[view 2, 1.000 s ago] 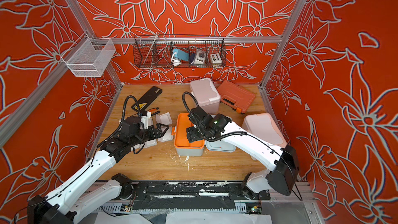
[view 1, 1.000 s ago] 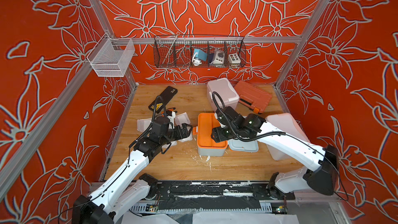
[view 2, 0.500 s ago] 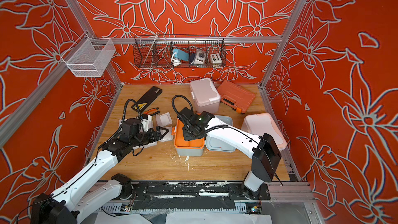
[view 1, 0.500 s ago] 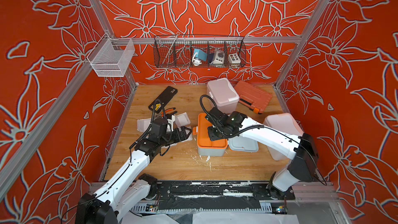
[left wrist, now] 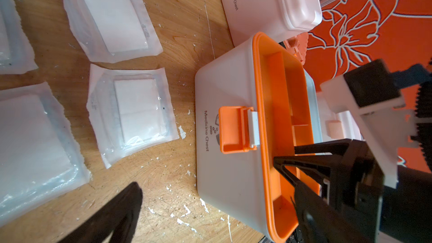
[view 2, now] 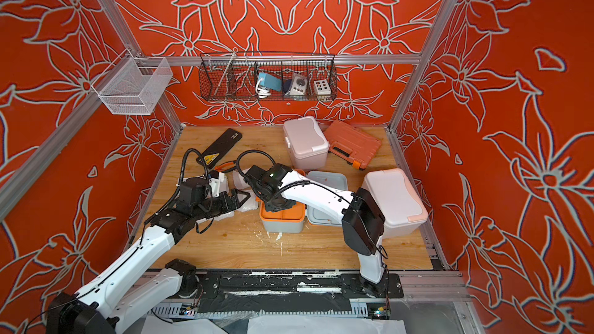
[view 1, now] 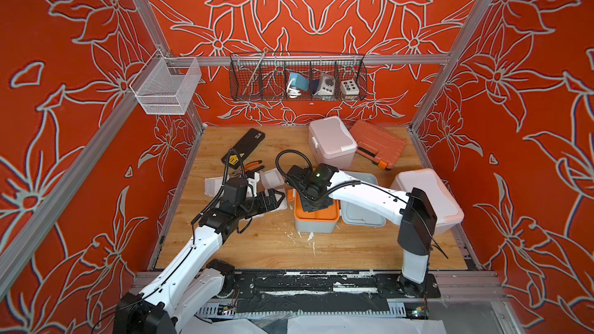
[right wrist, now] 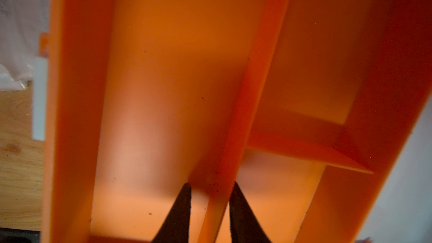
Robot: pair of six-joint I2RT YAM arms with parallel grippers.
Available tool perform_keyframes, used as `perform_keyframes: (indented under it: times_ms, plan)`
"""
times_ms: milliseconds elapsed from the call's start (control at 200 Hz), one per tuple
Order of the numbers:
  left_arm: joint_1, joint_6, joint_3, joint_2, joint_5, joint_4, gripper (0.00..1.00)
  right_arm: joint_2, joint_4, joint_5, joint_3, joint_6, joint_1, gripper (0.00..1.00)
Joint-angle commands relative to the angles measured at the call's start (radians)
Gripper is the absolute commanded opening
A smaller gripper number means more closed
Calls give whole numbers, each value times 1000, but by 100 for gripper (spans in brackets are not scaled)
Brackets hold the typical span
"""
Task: Open first aid kits and take out gauze
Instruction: Pick up the compartment layer from the first aid kit.
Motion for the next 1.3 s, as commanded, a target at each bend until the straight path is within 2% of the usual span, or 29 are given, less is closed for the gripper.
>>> perform_keyframes:
  times_ms: [0,55,145,916,1151,1296]
  plan:
    - [7,19,6,-17,23,-10,98,7,-44,47,10,50,5,19]
    - [7,15,6,-20,29,-8,98,6,-47,49,14,56,6,9]
    - [7,9,6,-28,40,-3,98,-13,-51,66,17,63,5,0]
    - [8,-8,3,-29,56,5,97,-101,-94,108,56,101,5,0]
    - [8,-13,20,-50,45,0,97,-217,-93,148,80,55,5,0]
    - [8,-13,56,-90,46,-6,97,-369,38,99,10,-45,-3,0]
